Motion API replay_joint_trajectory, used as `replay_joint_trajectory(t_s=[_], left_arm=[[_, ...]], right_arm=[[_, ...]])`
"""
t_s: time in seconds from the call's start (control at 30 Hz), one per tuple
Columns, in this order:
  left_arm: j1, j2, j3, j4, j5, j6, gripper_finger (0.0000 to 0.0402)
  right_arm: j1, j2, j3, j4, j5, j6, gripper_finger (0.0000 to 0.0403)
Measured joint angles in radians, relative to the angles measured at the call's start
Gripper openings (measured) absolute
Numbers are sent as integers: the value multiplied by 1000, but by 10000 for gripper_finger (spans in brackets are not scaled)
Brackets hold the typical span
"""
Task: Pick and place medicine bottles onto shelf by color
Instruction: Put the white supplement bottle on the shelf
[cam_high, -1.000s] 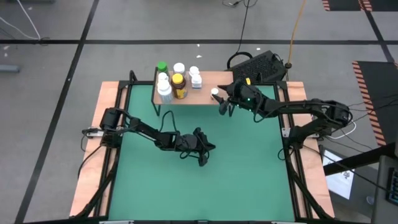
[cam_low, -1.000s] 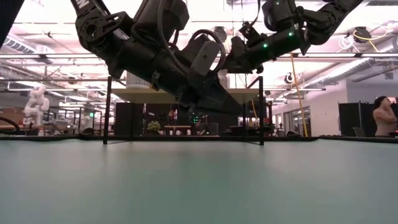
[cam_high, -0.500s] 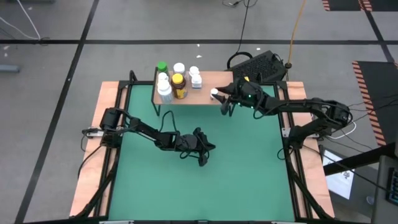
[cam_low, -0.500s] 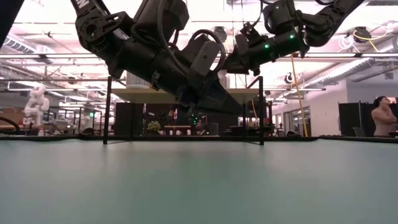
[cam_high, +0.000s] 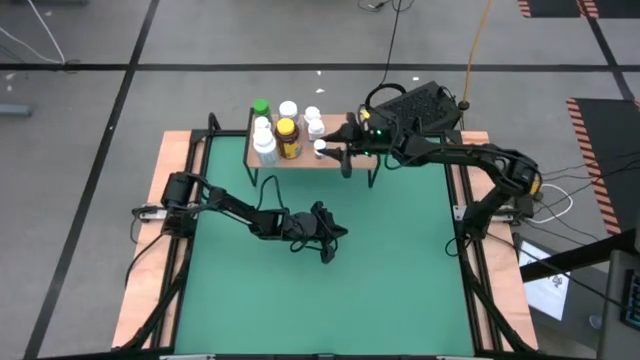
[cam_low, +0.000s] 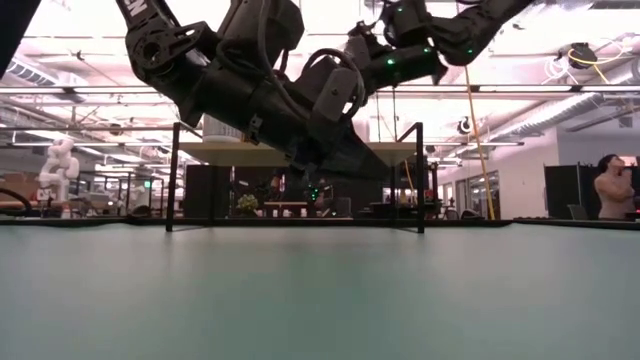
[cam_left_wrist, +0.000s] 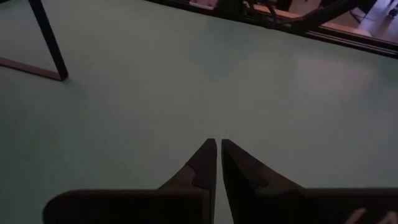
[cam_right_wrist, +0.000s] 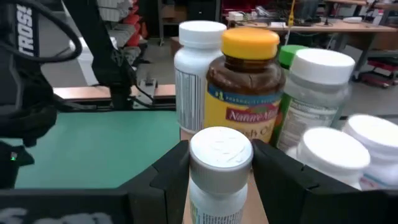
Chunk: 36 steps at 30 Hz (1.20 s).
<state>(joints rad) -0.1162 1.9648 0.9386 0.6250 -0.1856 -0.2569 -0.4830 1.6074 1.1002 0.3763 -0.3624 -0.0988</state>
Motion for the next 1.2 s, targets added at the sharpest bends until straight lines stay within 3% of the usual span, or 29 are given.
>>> replay_joint_trajectory(t_s=[0.3, 0.67, 1.2], left_arm=[[-8, 0, 0, -31, 1, -1, 26], [-18, 0, 0, -27, 1, -11, 26], [-18, 0, 0, -26, 0, -10, 26]], right_arm=[[-14, 82, 40, 5, -8, -31, 152], [-28, 95, 41, 5, -9, -44, 154], [-28, 97, 39, 1, -9, -45, 205]])
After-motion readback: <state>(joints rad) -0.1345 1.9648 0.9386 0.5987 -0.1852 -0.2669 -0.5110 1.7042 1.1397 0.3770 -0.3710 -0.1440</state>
